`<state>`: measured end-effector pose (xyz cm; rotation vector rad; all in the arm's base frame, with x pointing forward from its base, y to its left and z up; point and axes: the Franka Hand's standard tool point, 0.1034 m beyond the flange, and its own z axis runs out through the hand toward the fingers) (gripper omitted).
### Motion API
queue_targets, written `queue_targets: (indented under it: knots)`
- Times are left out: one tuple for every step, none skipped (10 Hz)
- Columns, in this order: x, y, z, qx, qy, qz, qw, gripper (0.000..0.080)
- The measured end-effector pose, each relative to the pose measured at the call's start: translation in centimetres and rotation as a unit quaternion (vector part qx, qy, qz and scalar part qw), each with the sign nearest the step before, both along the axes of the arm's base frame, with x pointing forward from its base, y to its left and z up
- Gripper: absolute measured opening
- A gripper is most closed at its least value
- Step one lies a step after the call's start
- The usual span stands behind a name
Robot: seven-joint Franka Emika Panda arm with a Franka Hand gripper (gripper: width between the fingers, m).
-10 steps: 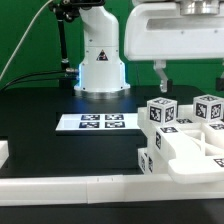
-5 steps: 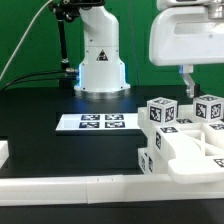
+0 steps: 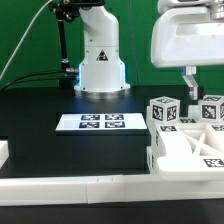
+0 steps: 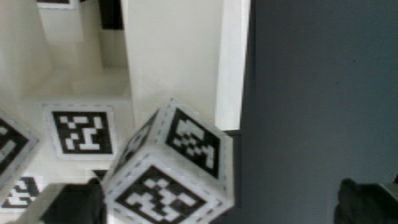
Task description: Assemble chair
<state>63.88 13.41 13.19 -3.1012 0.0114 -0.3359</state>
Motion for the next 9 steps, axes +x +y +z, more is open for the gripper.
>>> queue_targets:
  knots:
    - [0.0,-0.1,0.0,0.000,0.000,0.000,1.000,0.0649]
    - [0.2,-0.5,0.1,-0.002,-0.001,0.003,1.000,0.0649]
    - [0.5,-1.0,0.3,-0.005,-0.003,0.013,1.000,0.0649]
    - [0.9,-1.6,0.3,-0.012,-0.005,0.044,0.999,0.0649]
    - [0.9,-2.0,0.0,-0.017,-0.006,0.064,0.998,0.0649]
    - [0.9,-1.9,-0.3,-0.020,-0.011,0.078,0.997,0.0649]
    - [0.5,-1.4,-0.8,-0.018,-0.014,0.077,0.997,0.0649]
    - [0.2,-1.0,-1.1,-0.018,-0.013,0.079,0.997,0.0649]
    - [0.2,-1.1,-1.1,-0.018,-0.013,0.078,0.997,0.0649]
